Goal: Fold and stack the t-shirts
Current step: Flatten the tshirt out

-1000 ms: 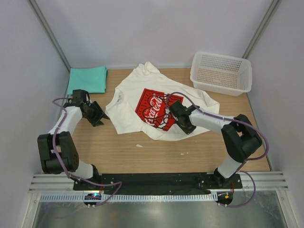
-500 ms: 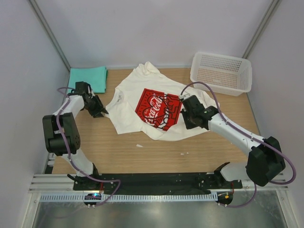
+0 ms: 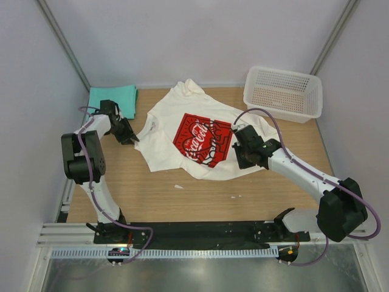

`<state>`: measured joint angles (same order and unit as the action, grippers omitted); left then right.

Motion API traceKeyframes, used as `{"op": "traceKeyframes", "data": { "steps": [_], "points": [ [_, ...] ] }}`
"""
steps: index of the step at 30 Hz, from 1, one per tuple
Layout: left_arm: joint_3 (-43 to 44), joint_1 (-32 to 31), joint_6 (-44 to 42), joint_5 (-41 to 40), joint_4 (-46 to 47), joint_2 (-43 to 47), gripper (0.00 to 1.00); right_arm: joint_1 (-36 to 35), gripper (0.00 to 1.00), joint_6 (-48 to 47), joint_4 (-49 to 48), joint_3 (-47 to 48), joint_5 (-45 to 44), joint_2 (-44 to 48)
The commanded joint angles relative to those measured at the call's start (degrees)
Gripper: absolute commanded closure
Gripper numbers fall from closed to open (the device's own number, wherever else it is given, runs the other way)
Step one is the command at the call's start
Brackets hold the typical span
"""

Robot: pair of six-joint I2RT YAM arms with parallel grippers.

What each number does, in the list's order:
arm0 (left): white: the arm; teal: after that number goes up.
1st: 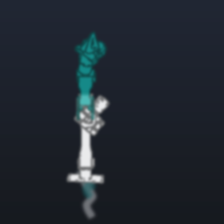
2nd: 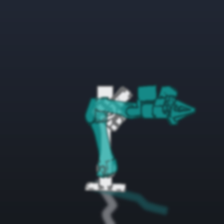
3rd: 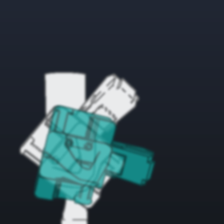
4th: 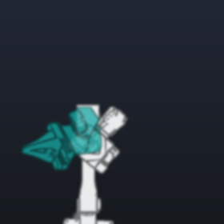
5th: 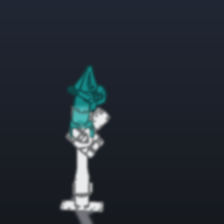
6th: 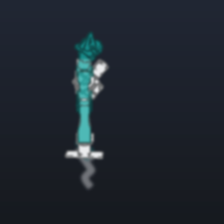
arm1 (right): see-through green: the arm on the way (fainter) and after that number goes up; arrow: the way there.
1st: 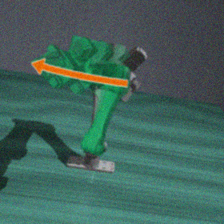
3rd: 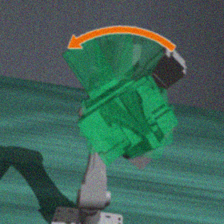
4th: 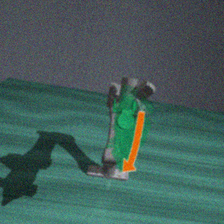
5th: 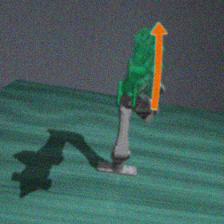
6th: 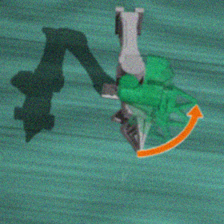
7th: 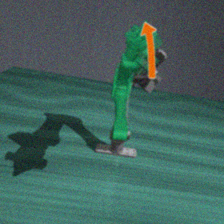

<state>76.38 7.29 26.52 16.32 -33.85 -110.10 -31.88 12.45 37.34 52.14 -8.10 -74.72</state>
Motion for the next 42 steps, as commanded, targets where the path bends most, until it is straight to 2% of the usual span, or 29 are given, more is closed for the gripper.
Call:
{"op": "traceKeyframes", "data": {
  "steps": [1, 13, 18, 28, 35, 40, 42],
  "points": [
    [2.1, 0.4, 0.4, 1.6, 1.3, -1.2, 0.69, 0.2, 0.99, 0.8, -1.0, 0.2, 0.3, 1.8],
    [0.1, 0.4, 2.7, 4.8, 4.6, -2.7, 0.71, 0.4, 0.98, 0.6, -1.8, 0.2, 1.1, 0.8],
    [0.7, 0.4, 3.6, 3.1, 2.3, -3.1, 0.71, 0.7, 0.99, 0.4, -1.7, -0.5, 1.2, 1.2],
    [0.4, 0.4, 7.0, 0.8, 0.8, -2.1, 0.64, 0.9, 0.98, 0.3, -2.1, -0.2, 1.9, 1.1],
    [0.4, 0.4, 8.6, 0.8, 0.4, -2.7, 0.63, 0.9, 0.98, 0.1, -2.2, -0.6, 2.0, 1.3],
    [0.9, 0.4, 9.2, 2.7, 2.3, -4.2, 0.67, 0.9, 0.98, -0.1, -2.2, -0.4, 2.1, 1.2],
    [1.3, 0.4, 9.1, 2.6, 3.1, -4.0, 0.75, 1.0, 0.98, -0.1, -2.2, -0.3, 2.1, 1.2]
  ]
}}
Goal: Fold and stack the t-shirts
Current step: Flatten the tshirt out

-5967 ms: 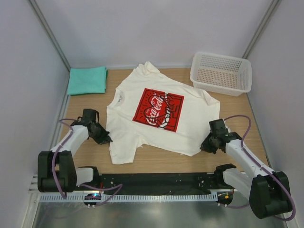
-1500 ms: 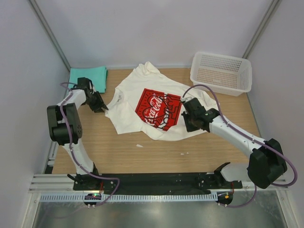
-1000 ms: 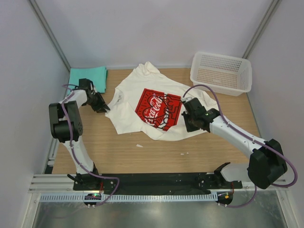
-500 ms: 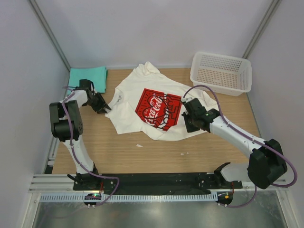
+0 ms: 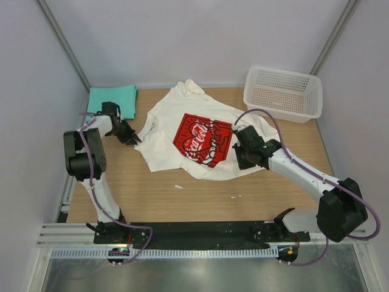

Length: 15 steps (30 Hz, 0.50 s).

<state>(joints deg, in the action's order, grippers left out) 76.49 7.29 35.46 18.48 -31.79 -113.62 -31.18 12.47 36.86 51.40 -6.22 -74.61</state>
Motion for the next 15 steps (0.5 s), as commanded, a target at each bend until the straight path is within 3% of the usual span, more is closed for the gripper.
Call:
{"op": "traceKeyframes", "data": {
  "steps": [1, 7, 15],
  "points": [
    [1.6, 0.2, -0.3, -0.1, 1.1, 0.0, 0.78, 0.3, 0.99, -0.1, -1.5, 0.5, 0.3, 1.0],
    [2.9, -1.2, -1.4, -1.8, 1.9, 3.1, 1.00, 0.3, 0.98, -0.2, -1.5, 0.3, 0.5, 1.0],
    [1.8, -3.2, -1.4, -3.8, 0.7, 12.3, 1.00, 0.4, 0.98, 0.0, -1.1, 1.7, -0.3, 0.3]
  ]
}}
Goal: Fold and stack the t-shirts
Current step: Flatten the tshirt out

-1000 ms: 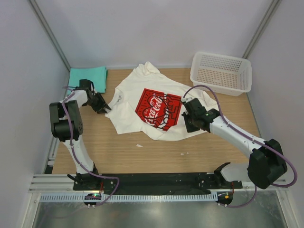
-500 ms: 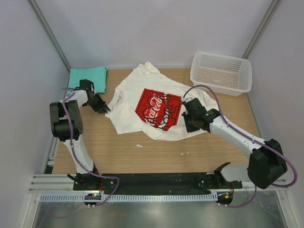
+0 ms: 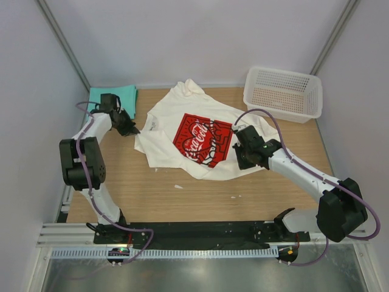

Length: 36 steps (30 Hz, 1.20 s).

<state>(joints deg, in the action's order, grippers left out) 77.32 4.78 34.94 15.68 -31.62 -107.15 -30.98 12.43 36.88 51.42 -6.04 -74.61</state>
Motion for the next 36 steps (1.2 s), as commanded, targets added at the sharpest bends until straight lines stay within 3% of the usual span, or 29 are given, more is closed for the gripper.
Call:
{"op": "traceKeyframes", "data": {
  "steps": [1, 9, 16, 22, 26, 32, 36],
  "points": [
    [1.0, -1.1, -0.6, -1.2, 0.1, 7.8, 1.00, 0.4, 0.99, 0.3, -1.0, 1.8, -0.5, 0.3],
    [5.5, -2.5, 4.3, -1.5, 1.3, 17.8, 1.00, 4.6, 0.98, 4.4, -0.4, 9.6, -5.3, -0.5],
    [25.5, -2.4, 6.3, -2.2, 3.8, 20.8, 1.00, 13.0, 0.99, 1.8, 5.2, 26.3, -5.6, -3.5],
    [42.9, -2.5, 2.5, -2.5, 4.1, 22.9, 1.00, 13.2, 0.99, -4.9, 7.9, 39.2, -5.0, 0.1],
    [48.3, -2.5, -0.1, -3.6, 5.4, 27.0, 1.00, 13.2, 0.99, -6.0, 8.0, 43.3, -1.2, 6.9],
    [56.2, -2.8, -1.6, -1.0, 6.9, 31.0, 1.00, 13.2, 0.99, -9.6, 5.8, 45.4, 15.8, 20.6],
    [67.7, -7.0, -8.1, -2.5, 4.4, 32.5, 1.00, 13.2, 0.99, -11.0, 5.6, 49.7, 23.4, 25.6]
  ]
}}
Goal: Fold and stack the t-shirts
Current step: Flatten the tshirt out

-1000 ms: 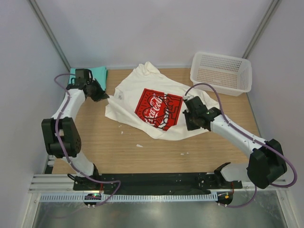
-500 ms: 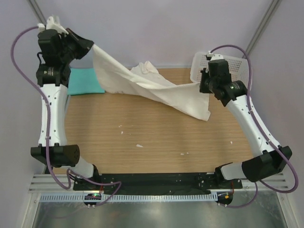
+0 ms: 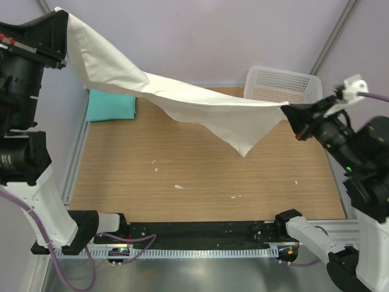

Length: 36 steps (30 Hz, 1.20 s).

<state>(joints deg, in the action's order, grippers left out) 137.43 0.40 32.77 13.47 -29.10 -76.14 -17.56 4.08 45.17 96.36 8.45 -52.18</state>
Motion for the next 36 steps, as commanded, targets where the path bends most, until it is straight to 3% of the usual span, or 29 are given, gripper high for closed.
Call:
{"op": "traceKeyframes", "data": {
  "steps": [1, 6, 9, 16, 21, 26, 29, 36],
  "points": [
    [9.8, -4.8, -6.9, -0.9, 0.8, 1.3, 1.00, -0.3, 0.98, -2.5, -2.0, 6.2, 10.7, 3.5],
    [20.2, -10.9, -12.7, -5.0, -0.5, 0.9, 1.00, -0.2, 0.99, -0.3, -0.9, 14.3, 12.6, 3.8],
    [20.4, -13.5, -16.6, -6.8, 0.9, 0.0, 1.00, -0.2, 0.99, 1.5, -2.2, 13.6, 12.2, 3.5],
    [10.8, -14.8, -20.4, -7.7, 0.2, -8.8, 1.00, -0.2, 0.99, 7.0, -8.6, -4.5, -1.0, 4.1],
    [1.1, -11.0, -15.6, 2.6, 2.2, -23.0, 1.00, -0.2, 0.99, 7.2, -13.2, -19.3, -14.4, -0.4],
    [-4.1, -10.2, -18.5, 7.7, 6.1, -35.9, 1.00, 0.7, 0.99, 3.2, -22.6, -31.1, -22.1, -7.1],
    [-4.5, -9.5, -20.4, 9.3, 5.2, -43.9, 1.00, 4.0, 0.99, 3.0, -21.5, -31.6, -26.8, -13.3],
    [-3.7, -8.4, -20.7, 10.9, 3.6, -52.4, 1.00, 14.0, 0.99, 1.8, -20.1, -32.6, -21.5, -19.0]
  ]
}}
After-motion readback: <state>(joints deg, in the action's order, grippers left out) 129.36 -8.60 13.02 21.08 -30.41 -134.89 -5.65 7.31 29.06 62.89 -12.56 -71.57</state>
